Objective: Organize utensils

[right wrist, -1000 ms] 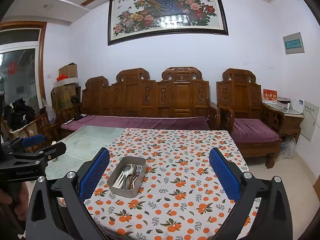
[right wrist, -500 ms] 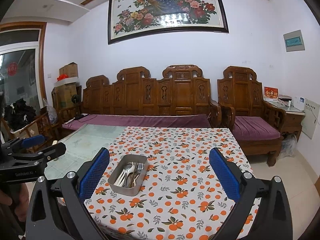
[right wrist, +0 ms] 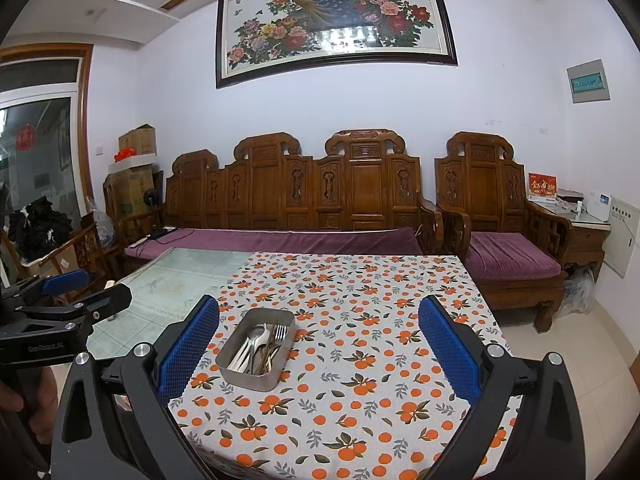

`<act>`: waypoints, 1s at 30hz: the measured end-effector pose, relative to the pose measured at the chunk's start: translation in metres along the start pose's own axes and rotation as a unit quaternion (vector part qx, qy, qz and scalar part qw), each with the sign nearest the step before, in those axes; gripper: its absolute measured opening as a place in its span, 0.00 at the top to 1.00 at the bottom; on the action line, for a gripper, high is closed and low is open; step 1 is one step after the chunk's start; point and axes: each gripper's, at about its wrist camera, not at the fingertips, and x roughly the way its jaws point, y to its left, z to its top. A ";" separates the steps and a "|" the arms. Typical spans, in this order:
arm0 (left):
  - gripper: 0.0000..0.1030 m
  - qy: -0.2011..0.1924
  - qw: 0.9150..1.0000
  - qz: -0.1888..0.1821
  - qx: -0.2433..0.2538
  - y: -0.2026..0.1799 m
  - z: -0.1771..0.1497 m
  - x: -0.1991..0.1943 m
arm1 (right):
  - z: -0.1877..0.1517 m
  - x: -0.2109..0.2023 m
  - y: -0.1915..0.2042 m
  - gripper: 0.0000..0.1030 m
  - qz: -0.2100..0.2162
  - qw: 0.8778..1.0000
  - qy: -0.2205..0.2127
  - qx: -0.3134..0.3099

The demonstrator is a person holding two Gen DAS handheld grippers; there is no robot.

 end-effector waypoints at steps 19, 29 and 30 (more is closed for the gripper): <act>0.08 -0.002 1.000 0.003 0.000 0.001 0.000 -0.001 | -0.002 0.001 0.000 0.03 -0.001 1.000 -0.001 -0.003; 0.08 -0.002 1.000 0.003 0.000 0.001 0.000 -0.001 | -0.003 0.002 0.000 0.03 -0.001 1.000 -0.001 -0.004; 0.08 -0.002 1.000 0.003 0.000 0.001 0.000 -0.001 | -0.003 0.002 0.000 0.03 0.000 1.000 -0.001 -0.003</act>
